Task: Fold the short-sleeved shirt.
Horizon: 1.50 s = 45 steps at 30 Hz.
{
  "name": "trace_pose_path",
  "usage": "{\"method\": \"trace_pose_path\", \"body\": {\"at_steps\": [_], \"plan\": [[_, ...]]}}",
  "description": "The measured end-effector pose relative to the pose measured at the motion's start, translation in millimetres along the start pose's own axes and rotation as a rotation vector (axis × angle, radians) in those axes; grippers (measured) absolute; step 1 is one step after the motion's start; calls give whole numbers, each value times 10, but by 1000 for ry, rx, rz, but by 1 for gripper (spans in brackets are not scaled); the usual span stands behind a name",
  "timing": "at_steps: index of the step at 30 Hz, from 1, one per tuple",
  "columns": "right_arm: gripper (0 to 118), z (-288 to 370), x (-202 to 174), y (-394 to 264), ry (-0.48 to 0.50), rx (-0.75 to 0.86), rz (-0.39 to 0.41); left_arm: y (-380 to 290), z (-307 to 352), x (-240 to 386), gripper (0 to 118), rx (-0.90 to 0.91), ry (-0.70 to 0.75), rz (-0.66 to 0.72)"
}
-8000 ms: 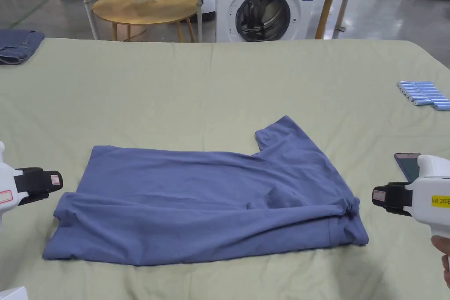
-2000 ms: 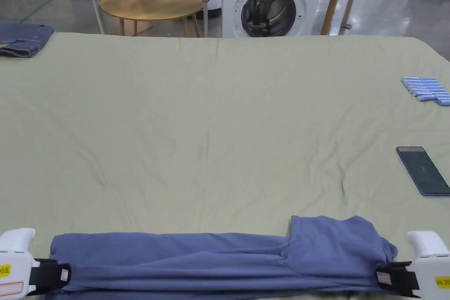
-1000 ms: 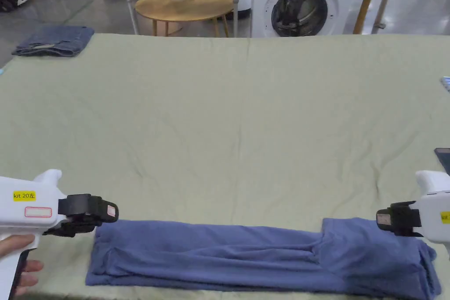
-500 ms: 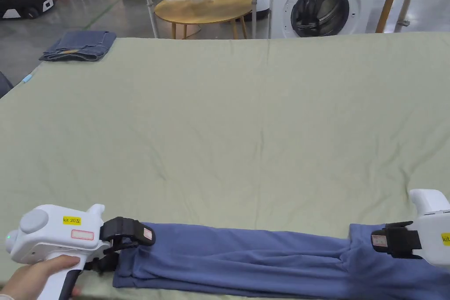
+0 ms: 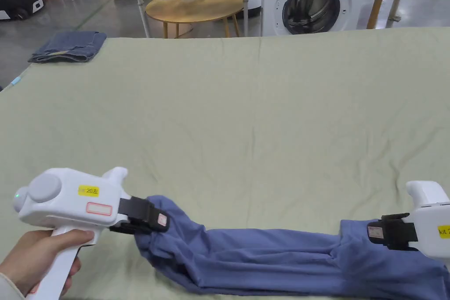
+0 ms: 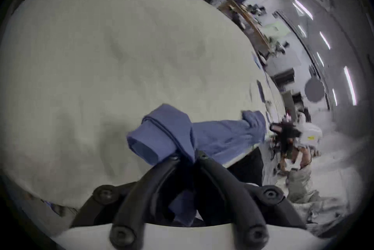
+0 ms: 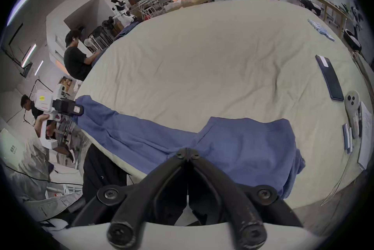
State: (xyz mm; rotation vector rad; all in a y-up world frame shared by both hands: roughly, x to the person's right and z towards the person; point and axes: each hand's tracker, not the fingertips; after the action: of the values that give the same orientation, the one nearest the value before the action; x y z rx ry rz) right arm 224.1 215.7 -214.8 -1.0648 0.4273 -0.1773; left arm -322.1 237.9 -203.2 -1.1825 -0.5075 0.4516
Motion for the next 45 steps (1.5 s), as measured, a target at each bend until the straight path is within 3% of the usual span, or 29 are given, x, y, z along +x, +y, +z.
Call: {"method": "trace_pose_path", "body": {"at_steps": [5, 9, 13, 14, 15, 17, 18, 20, 21, 22, 23, 25, 28, 33, 38, 42, 45], "plan": [[0, 27, 19, -40, -5, 4, -21, 149, -786, 660, 4, -117, -50, -68], [0, 84, 66, -86, 0, 2, -36, 188, -1528, 797, 4, -220, 9, -120], [0, 174, 142, -85, -7, 20, -52, 245, -1816, 700, 4, -241, 31, -100], [0, 188, 166, -81, -7, 22, -56, 189, -1759, 786, 10, -246, 37, -89], [0, 199, 180, -70, -7, 24, -60, 180, -1723, 762, 29, -243, 35, -72], [0, 201, 131, -66, -5, 25, -52, 147, -1599, 739, 104, -228, -16, -50], [0, 198, 114, -60, -5, 26, -51, 180, -1509, 712, 112, -224, -28, -54], [0, 188, 106, -35, 1, 28, -53, 198, -1265, 720, 110, -161, -32, -80], [0, 185, 101, -31, 9, 30, -49, 211, -1136, 693, 99, -129, -42, -85], [0, 180, 89, -19, 12, 31, -49, 199, -987, 747, 65, -92, -57, -63], [0, 174, 74, -9, 14, 32, -46, 211, -884, 705, 0, -65, -67, -32], [0, 157, 79, -10, 17, 31, -38, 175, -898, 608, 0, -49, -72, 31], [0, 152, 78, -4, 25, 31, -34, 150, -1116, 660, 0, -94, 45, -59], [0, 146, 106, -18, 28, 29, -42, 15, -1751, 783, 0, -201, -62, -78], [0, 186, 151, -60, 15, 24, -57, -130, -2374, 1035, 0, -265, 9, -155], [0, 216, 199, -106, 8, 19, -60, -40, -2386, 964, 0, -228, -70, -105], [0, 221, 199, -101, 6, 23, -60, 22, -2044, 947, 0, -193, -178, -77]]}}
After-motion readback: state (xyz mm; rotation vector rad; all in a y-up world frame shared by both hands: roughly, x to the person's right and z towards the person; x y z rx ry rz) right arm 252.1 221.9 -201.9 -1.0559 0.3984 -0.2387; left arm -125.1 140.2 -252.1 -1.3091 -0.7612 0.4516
